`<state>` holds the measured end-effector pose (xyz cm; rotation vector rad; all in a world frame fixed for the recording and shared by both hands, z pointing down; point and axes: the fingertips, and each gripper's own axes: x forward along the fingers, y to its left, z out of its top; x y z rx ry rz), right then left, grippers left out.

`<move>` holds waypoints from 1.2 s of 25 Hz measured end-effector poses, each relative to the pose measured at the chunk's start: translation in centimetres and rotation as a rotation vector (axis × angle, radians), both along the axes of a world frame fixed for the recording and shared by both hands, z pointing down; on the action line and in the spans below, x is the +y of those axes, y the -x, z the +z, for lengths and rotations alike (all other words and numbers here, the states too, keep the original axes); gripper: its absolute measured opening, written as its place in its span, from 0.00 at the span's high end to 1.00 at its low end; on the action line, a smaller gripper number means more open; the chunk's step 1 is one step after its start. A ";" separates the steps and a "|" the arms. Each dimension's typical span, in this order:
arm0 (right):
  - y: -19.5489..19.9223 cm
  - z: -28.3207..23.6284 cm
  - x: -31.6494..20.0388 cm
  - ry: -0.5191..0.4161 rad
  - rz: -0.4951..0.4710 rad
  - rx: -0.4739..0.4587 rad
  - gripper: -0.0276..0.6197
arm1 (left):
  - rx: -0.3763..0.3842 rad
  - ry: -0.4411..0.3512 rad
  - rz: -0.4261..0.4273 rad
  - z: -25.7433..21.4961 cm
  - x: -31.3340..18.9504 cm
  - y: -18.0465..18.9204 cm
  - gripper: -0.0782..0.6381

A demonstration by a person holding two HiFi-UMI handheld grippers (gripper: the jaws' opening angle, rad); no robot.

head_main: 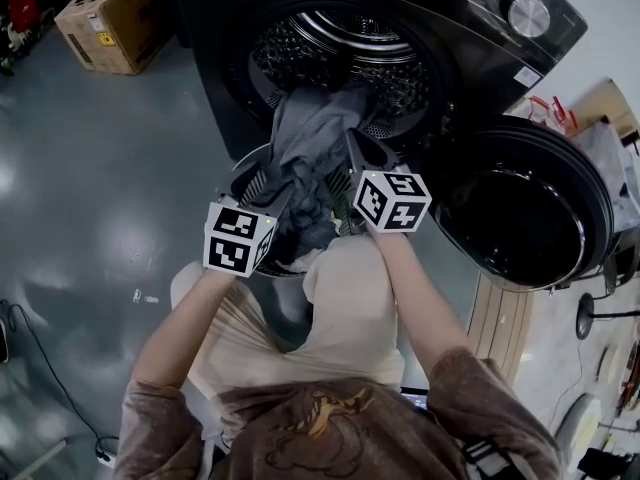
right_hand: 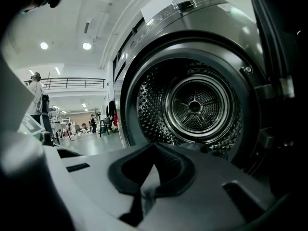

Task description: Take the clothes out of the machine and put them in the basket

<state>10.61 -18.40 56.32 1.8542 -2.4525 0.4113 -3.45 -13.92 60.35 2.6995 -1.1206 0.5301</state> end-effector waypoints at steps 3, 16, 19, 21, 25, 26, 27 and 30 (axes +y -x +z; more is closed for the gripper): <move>0.2 -0.2 0.4 -0.003 -0.005 -0.010 0.96 | 0.007 0.001 0.017 0.4 -1.4 -1.4 0.48; -3.0 -1.2 3.0 -0.001 0.002 -0.026 0.96 | -0.007 -0.029 0.051 3.3 -12.1 -11.6 0.35; -3.8 -1.1 3.4 0.004 0.012 -0.039 0.96 | -0.024 -0.033 0.034 4.3 -14.6 -12.9 0.31; -4.1 -1.1 3.7 0.005 0.014 -0.030 0.96 | -0.049 -0.018 0.032 5.2 -16.0 -13.5 0.29; -4.4 -1.1 3.9 0.009 0.006 -0.010 0.96 | -0.133 0.011 0.035 7.3 -17.9 -13.7 0.27; -4.4 -1.0 4.0 0.011 0.004 -0.009 0.96 | -0.144 0.009 0.035 7.7 -18.1 -13.7 0.27; -4.4 -0.9 4.0 0.014 0.003 -0.008 0.96 | -0.151 0.000 0.033 7.8 -18.2 -13.8 0.27; -4.6 -0.6 4.0 0.021 0.002 -0.006 0.96 | -0.151 -0.018 0.023 7.8 -18.3 -14.0 0.27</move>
